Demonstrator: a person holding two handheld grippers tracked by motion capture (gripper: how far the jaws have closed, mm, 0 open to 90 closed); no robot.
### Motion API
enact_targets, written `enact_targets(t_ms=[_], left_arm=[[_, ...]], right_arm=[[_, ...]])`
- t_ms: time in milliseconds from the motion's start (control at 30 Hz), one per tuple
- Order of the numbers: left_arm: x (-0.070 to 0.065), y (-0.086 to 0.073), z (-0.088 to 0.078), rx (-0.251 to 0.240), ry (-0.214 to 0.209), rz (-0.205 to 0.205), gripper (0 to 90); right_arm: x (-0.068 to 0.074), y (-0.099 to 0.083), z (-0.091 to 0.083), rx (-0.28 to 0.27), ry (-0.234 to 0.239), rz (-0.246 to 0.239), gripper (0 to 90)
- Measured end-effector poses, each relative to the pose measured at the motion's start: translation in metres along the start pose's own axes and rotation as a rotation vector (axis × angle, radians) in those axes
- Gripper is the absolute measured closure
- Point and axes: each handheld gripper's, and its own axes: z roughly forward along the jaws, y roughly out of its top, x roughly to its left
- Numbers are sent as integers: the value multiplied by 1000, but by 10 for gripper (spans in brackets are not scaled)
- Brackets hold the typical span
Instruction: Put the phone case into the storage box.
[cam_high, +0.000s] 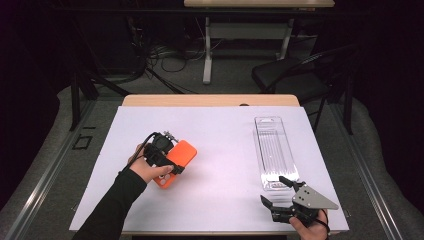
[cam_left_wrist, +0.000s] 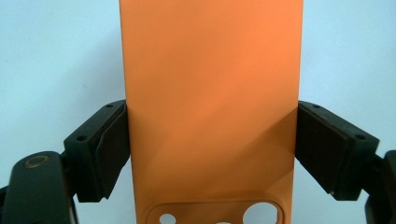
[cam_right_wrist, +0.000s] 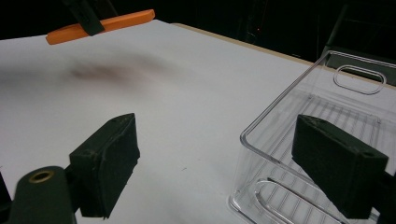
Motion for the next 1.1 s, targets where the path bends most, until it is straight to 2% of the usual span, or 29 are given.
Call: enact_targets(t_ms=[267, 500, 567, 733, 867, 967, 1100], left_arm=[[-8, 11, 0, -25, -29, 36, 162], [-24, 28, 1, -32, -48, 98, 161], [-30, 34, 1, -39, -61, 113, 161], [-43, 48, -1, -32, -64, 157, 161], [-52, 58, -2, -26, -69, 192, 161], [-57, 64, -4, -25, -71, 213, 161], [-58, 67, -5, -20, -76, 222, 161]], right_arm=[[0, 0, 1, -1, -11, -5, 141], [0, 2, 2, -5, -18, 5, 141], [0, 4, 3, -12, -23, -4, 141], [3, 11, 5, -26, -55, -35, 140], [3, 14, 8, -33, -42, -62, 141], [3, 17, 12, -16, -52, -74, 141], [2, 25, 15, 9, -58, -119, 141]])
